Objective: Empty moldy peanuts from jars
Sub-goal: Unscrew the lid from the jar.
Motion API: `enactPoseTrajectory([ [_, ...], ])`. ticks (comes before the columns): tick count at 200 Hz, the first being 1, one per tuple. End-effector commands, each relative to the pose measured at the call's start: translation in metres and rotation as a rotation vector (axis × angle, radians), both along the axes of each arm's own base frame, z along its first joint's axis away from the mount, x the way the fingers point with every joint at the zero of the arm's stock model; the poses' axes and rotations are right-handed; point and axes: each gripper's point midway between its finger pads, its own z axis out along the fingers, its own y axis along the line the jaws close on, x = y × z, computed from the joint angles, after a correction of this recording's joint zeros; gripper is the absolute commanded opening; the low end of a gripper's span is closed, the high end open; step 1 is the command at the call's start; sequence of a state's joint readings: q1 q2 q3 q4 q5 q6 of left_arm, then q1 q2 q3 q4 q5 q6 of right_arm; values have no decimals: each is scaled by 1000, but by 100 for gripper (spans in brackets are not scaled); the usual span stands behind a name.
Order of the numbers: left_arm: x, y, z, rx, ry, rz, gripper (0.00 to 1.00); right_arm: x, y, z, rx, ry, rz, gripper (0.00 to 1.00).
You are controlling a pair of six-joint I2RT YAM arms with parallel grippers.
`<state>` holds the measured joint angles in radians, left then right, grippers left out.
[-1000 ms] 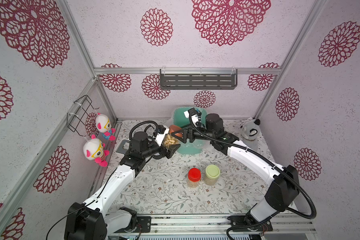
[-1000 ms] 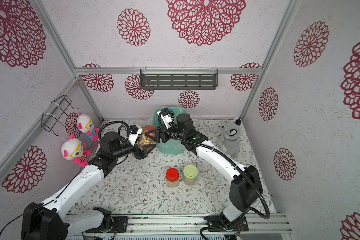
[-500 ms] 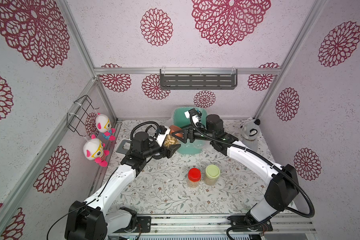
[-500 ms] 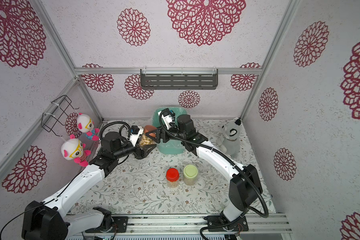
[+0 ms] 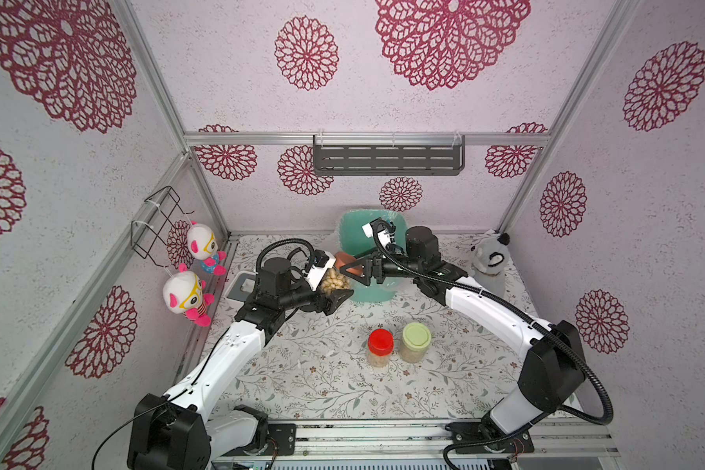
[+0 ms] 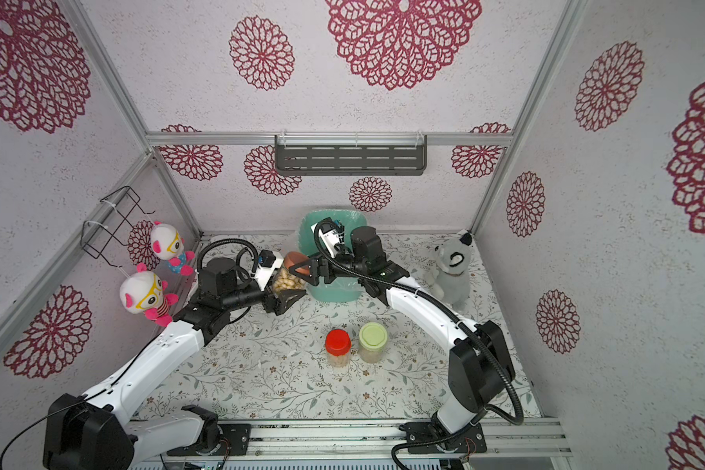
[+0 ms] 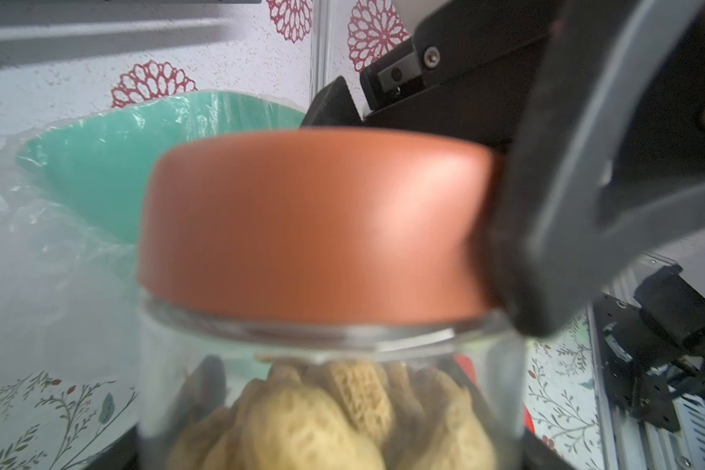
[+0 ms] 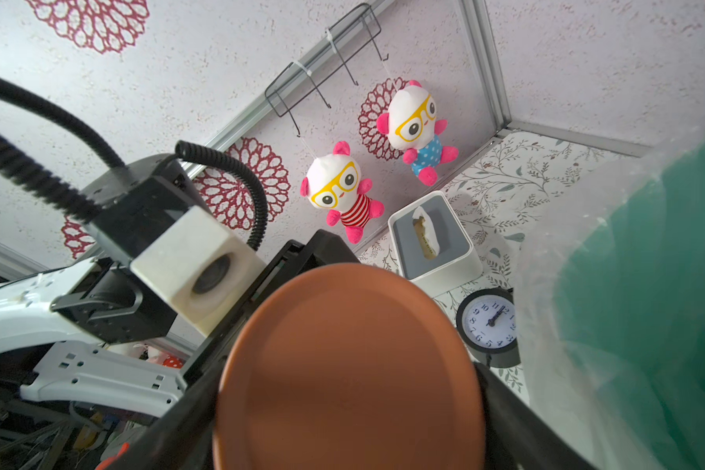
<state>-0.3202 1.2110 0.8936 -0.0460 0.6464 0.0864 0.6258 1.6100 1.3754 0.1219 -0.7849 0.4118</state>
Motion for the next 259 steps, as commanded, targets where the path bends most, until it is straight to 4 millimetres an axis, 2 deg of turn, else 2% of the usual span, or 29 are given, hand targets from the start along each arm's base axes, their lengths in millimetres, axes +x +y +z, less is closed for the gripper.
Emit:
enactPoseTrajectory([
  [1,0,10,22,4,-55,-23,0,-8,-16,52,65,-161,45,65],
  [46,0,7,29,-6,-91,-51,0,-4,-14,51,62,-151,42,90],
  [49,0,7,30,-7,-92,-52,0,-4,-14,50,61,-149,41,96],
  [53,0,7,30,-7,-93,-54,0,-4,-14,50,60,-146,39,99],
  [107,-1,5,30,-9,-100,-71,0,-1,-12,48,50,-134,37,99],
  [170,-2,4,35,-10,-121,-79,0,9,-6,35,-1,-82,8,99],
  [259,-1,4,38,-2,-148,-83,0,-1,17,20,-44,-42,69,99],
])
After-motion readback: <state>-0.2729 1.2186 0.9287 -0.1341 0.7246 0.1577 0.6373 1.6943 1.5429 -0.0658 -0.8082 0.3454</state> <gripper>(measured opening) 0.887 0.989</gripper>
